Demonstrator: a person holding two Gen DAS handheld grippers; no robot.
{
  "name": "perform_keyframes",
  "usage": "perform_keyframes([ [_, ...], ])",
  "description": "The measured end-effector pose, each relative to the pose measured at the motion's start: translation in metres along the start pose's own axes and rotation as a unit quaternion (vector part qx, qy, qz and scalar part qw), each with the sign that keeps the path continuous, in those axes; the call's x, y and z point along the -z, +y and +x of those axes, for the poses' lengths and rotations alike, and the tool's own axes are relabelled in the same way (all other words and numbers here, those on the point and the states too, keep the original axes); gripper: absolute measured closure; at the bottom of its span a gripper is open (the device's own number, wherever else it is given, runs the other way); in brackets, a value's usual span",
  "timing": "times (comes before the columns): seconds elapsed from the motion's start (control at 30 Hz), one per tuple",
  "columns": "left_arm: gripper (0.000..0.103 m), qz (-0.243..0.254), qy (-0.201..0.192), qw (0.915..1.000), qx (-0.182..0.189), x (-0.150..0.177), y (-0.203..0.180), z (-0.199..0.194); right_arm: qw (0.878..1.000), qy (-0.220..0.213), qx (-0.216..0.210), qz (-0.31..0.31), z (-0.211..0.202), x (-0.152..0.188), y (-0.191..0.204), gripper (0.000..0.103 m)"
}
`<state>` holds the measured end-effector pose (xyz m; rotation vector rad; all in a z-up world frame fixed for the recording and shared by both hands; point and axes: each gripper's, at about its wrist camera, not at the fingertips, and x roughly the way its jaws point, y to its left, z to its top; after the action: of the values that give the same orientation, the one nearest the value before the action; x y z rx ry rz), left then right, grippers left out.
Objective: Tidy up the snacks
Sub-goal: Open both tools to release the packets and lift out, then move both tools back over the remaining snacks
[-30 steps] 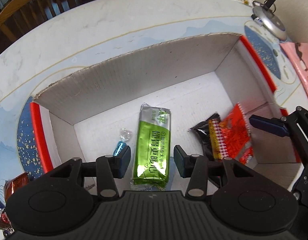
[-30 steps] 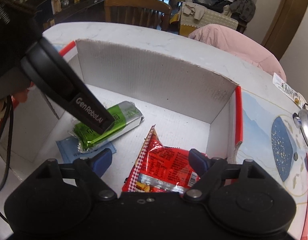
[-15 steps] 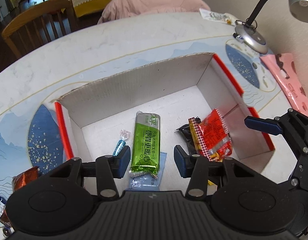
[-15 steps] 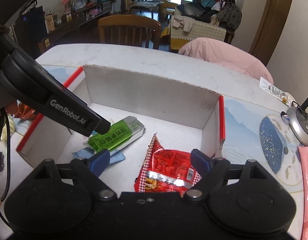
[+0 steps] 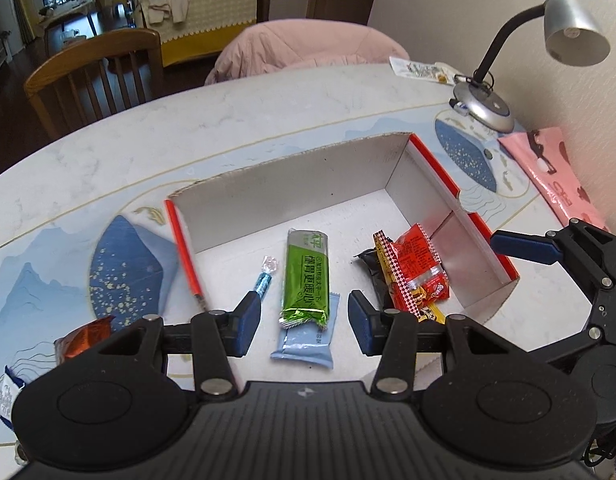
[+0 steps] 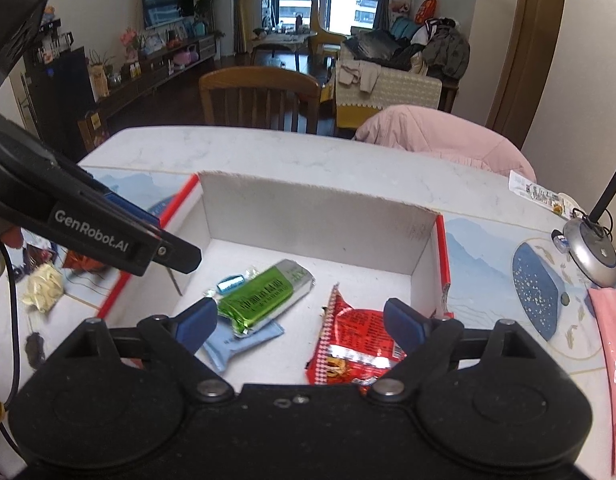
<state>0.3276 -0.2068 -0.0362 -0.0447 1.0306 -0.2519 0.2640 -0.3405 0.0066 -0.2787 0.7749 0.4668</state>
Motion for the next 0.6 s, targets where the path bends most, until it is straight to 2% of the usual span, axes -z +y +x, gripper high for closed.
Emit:
perform_keyframes([
  [0.23, 0.056, 0.0, -0.03, 0.9995, 0.01, 0.019, 0.014, -0.034, 1.0, -0.017, -0.008, 0.02, -0.015, -0.001, 0.018, 0.013],
  [0.37, 0.05, -0.002, -0.049, 0.9987, 0.013, 0.034, 0.026, -0.054, 0.999, -0.03, -0.02, 0.032, -0.025, 0.001, 0.033, 0.013],
  [0.6, 0.05, -0.006, -0.07, 0.9975, 0.011, 0.059, 0.051, -0.082, 0.998, -0.047, -0.033, 0.04, -0.035, 0.0, 0.067, 0.011],
])
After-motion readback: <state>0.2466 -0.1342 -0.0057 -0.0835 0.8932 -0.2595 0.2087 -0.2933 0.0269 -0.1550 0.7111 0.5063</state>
